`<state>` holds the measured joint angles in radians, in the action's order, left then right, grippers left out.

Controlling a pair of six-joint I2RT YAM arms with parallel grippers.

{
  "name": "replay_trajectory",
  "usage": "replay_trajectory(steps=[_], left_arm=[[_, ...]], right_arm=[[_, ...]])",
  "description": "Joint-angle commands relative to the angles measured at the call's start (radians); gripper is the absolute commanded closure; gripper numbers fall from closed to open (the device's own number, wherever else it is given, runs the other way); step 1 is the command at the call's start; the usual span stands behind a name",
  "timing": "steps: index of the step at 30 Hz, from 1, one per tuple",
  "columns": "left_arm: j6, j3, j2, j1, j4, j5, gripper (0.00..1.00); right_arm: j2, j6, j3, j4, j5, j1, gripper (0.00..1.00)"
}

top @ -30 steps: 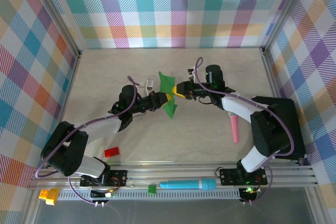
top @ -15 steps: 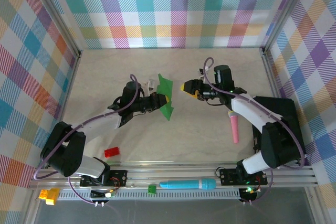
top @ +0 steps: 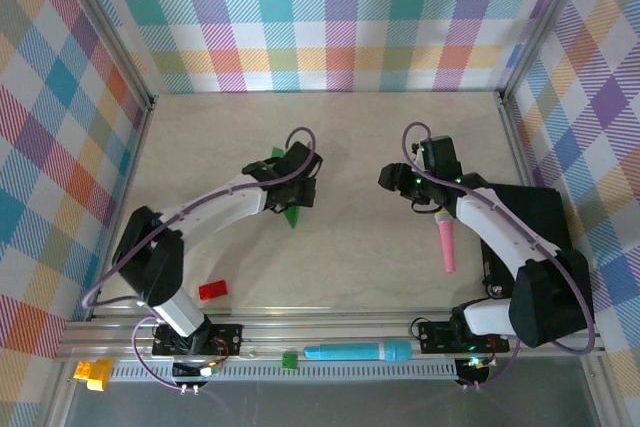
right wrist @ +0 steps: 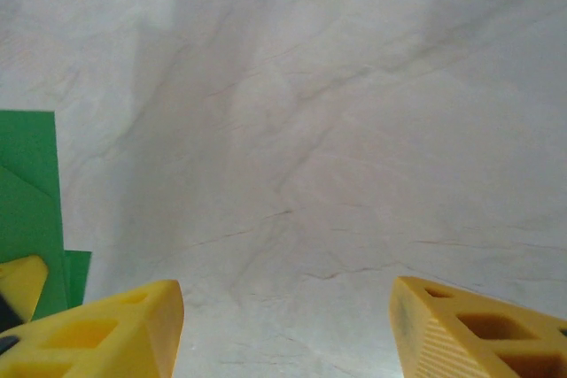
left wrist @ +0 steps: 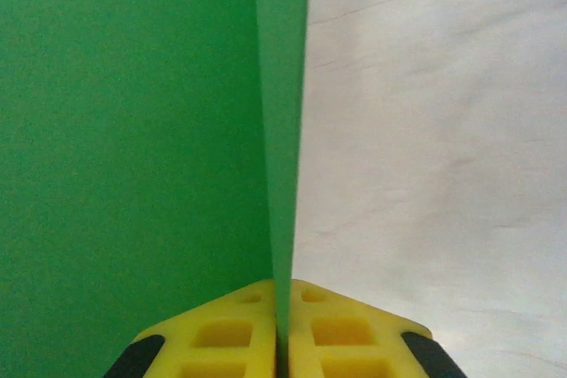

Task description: Fold a paper plane with a square sheet of paper (pick it up from the middle)

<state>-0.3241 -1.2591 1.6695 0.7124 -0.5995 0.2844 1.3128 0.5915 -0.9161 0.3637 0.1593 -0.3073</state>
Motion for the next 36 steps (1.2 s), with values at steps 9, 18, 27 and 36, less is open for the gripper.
replay_trajectory(steps=[9,18,27,36], left_arm=[[0.058,-0.089,0.244,0.048,-0.177,0.475,0.91],[0.046,-0.124,0.374,0.102,-0.192,0.546,0.9],[-0.015,-0.203,0.519,0.179,-0.258,0.581,0.87],[-0.055,-0.19,0.476,0.191,-0.189,0.408,0.73]], right_arm=[[-0.047,0.023,0.058,0.064,-0.086,0.025,0.37],[-0.055,0.034,0.092,0.055,-0.071,0.03,0.36],[-0.068,0.044,0.113,0.049,-0.067,0.031,0.36],[-0.076,0.05,0.123,0.049,-0.064,0.035,0.36]])
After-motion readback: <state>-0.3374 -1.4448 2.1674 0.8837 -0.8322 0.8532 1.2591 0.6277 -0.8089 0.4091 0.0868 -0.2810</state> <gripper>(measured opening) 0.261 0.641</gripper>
